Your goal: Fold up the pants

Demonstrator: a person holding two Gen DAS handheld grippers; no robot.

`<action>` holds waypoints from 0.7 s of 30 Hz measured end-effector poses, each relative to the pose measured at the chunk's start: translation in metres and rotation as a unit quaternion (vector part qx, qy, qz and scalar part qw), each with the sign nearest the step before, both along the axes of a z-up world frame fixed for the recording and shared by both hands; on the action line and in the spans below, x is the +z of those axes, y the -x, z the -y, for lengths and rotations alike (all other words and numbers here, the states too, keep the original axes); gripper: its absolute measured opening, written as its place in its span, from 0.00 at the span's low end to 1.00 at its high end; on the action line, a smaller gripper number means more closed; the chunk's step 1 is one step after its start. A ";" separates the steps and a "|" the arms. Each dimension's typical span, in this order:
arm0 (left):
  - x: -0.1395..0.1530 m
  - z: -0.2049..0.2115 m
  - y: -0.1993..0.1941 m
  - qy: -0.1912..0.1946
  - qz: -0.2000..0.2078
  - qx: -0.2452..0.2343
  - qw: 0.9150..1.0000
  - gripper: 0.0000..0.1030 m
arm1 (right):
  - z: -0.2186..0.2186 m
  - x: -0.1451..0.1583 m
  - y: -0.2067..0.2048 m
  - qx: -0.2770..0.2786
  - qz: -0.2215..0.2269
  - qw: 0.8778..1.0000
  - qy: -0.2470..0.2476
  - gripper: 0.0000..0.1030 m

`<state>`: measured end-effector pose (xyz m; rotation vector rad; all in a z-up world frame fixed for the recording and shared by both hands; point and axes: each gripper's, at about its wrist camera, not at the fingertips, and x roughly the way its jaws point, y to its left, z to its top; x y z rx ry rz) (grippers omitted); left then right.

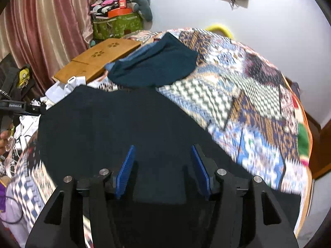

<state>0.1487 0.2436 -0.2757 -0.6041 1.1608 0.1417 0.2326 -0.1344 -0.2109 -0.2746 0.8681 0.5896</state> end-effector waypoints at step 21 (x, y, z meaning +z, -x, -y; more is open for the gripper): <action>0.033 0.010 0.013 -0.103 0.083 0.007 0.991 0.11 | 0.050 -0.026 0.012 -0.065 -0.073 0.994 -0.052 0.59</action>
